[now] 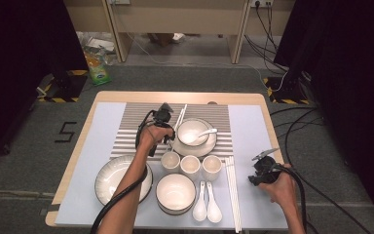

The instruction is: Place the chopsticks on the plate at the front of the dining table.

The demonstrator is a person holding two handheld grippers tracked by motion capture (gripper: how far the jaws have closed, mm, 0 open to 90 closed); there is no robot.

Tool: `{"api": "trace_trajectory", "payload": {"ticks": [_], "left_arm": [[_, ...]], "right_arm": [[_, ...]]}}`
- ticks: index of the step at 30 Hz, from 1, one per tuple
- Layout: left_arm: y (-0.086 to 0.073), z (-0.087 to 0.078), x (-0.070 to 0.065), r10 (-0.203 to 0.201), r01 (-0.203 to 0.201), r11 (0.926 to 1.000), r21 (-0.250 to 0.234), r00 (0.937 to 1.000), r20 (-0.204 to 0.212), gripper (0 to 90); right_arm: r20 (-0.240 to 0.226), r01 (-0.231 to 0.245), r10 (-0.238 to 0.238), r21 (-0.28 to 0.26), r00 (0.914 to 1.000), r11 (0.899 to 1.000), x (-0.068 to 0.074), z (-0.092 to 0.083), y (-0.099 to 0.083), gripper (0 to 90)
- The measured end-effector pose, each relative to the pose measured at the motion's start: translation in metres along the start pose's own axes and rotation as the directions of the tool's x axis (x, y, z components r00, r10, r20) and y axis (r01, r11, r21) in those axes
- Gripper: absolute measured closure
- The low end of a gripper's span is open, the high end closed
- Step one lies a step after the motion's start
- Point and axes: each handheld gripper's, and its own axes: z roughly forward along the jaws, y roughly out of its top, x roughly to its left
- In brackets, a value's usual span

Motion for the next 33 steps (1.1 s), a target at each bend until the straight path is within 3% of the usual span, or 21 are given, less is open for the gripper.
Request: {"api": "trace_trajectory", "payload": {"ticks": [12, 24, 33], "left_arm": [[-0.009, -0.001, 0.003, 0.008, -0.008, 0.9999, 0.009, 0.9998, 0.019, 80.6], [-0.003, 0.000, -0.001, 0.031, -0.031, 0.9995, -0.005, 0.9993, -0.019, 84.0], [0.003, 0.005, -0.003, 0.026, -0.027, 0.9995, -0.014, 0.9995, -0.016, 84.4]], "right_arm": [[0.004, 0.000, 0.000, 0.014, 1.0000, 1.000, 0.001, 0.000, 0.002, 60.6], [0.003, 0.005, -0.005, 0.015, 1.0000, 1.000, 0.000, 0.000, 0.002, 60.5], [0.000, 0.005, -0.005, 0.009, 1.0000, 1.000, 0.000, 0.000, 0.002, 60.5]]}}
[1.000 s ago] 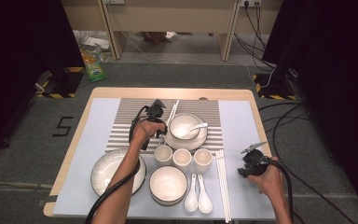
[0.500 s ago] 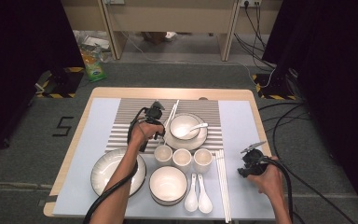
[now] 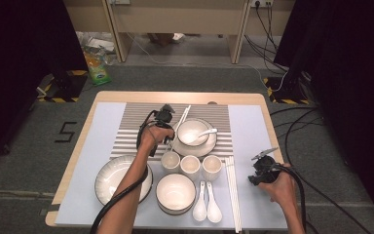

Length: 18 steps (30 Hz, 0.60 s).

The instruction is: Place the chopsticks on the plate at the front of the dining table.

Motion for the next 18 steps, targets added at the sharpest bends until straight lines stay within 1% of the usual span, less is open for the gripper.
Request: {"api": "trace_trajectory", "payload": {"ticks": [1, 3, 6, 8, 11, 14, 16, 18], "left_arm": [[0.0003, 0.0003, 0.0001, -0.002, 0.002, 1.0000, -0.002, 1.0000, 0.000, 84.4], [0.0016, 0.0008, 0.0007, -0.002, 0.002, 1.0000, -0.003, 1.0000, 0.001, 84.4], [0.0025, 0.0016, 0.0013, -0.004, 0.004, 1.0000, -0.008, 1.0000, 0.001, 84.3], [0.0032, 0.0024, 0.0016, -0.005, 0.005, 1.0000, -0.009, 1.0000, 0.003, 84.3], [0.0043, 0.0041, 0.0017, -0.015, 0.015, 0.9998, -0.014, 0.9998, 0.010, 84.2], [0.0060, 0.0050, 0.0007, -0.013, 0.013, 0.9998, -0.015, 0.9998, 0.017, 84.1], [0.0070, 0.0058, 0.0004, -0.013, 0.014, 0.9997, -0.018, 0.9998, 0.013, 84.0], [0.0077, 0.0067, 0.0000, -0.009, 0.009, 0.9999, -0.011, 0.9999, 0.010, 83.7]], "right_arm": [[0.001, 0.007, -0.007, -0.002, 1.0000, 1.000, -0.0008, 0.0000, 0.0000, 60.5], [0.001, 0.002, -0.002, 0.000, 1.0000, 1.000, -0.0003, -0.0001, -0.0001, 60.5], [0.000, 0.007, -0.007, -0.002, 1.0000, 1.000, -0.0008, 0.0000, -0.0001, 60.5], [-0.001, -0.002, 0.002, -0.003, 1.0000, 1.000, 0.0000, 0.0000, -0.0004, 60.5], [0.001, 0.001, -0.001, -0.001, 1.0000, 1.000, -0.0004, -0.0001, -0.0002, 60.5], [-0.001, -0.002, 0.002, -0.002, 1.0000, 1.000, 0.0001, 0.0000, -0.0003, 60.5], [-0.001, 0.002, -0.002, -0.004, 1.0000, 1.000, -0.0008, -0.0001, -0.0005, 60.5], [-0.001, 0.002, -0.002, -0.004, 1.0000, 1.000, -0.0006, 0.0000, -0.0005, 60.5]]}}
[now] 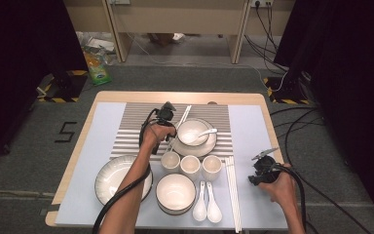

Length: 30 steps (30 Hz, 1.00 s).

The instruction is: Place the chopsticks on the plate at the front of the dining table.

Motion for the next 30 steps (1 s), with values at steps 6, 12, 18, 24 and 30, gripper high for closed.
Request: {"api": "trace_trajectory", "payload": {"ticks": [6, 12, 18, 24, 30], "left_arm": [[0.001, 0.003, -0.001, -0.006, 0.006, 1.0000, -0.003, 1.0000, -0.003, 82.3], [0.000, -0.003, 0.002, -0.003, 0.003, 0.9999, -0.012, 1.0000, 0.000, 78.3], [-0.007, -0.010, 0.006, -0.006, 0.006, 0.9999, -0.016, 0.9998, 0.021, 77.3], [-0.015, -0.016, 0.012, -0.016, 0.017, 0.9996, -0.024, 0.9993, 0.034, 77.1], [-0.019, -0.016, 0.009, -0.006, 0.007, 0.9999, -0.013, 0.9991, 0.043, 76.8]], "right_arm": [[-0.001, 0.000, 0.000, 0.002, 1.0000, 1.000, 0.000, 0.000, 0.000, 60.5], [-0.003, -0.001, 0.001, 0.004, 1.0000, 1.000, 0.000, 0.000, 0.000, 60.5], [-0.004, -0.002, 0.002, 0.006, 1.0000, 1.000, 0.000, 0.000, 0.001, 60.5], [0.001, -0.001, 0.001, 0.001, 1.0000, 1.000, 0.000, 0.000, 0.000, 60.5], [-0.005, -0.008, 0.008, -0.001, 1.0000, 1.000, 0.000, 0.000, 0.000, 60.4]]}}
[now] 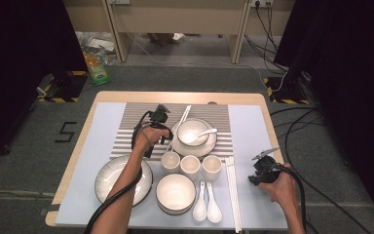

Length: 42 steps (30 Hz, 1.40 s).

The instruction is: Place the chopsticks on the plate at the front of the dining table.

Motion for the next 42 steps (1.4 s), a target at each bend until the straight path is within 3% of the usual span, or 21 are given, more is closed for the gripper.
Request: {"api": "trace_trajectory", "payload": {"ticks": [18, 42], "left_arm": [[-0.001, -0.001, -0.006, 0.028, -0.028, 0.9996, 0.009, 0.9995, -0.017, 80.2], [0.002, 0.012, -0.007, 0.005, -0.005, 1.0000, 0.001, 1.0000, 0.003, 83.5]], "right_arm": [[-0.002, 0.003, -0.003, 0.015, 1.0000, 1.000, 0.000, 0.000, 0.002, 60.4], [-0.003, 0.003, -0.003, 0.006, 1.0000, 1.000, 0.000, 0.000, 0.001, 60.4]]}}
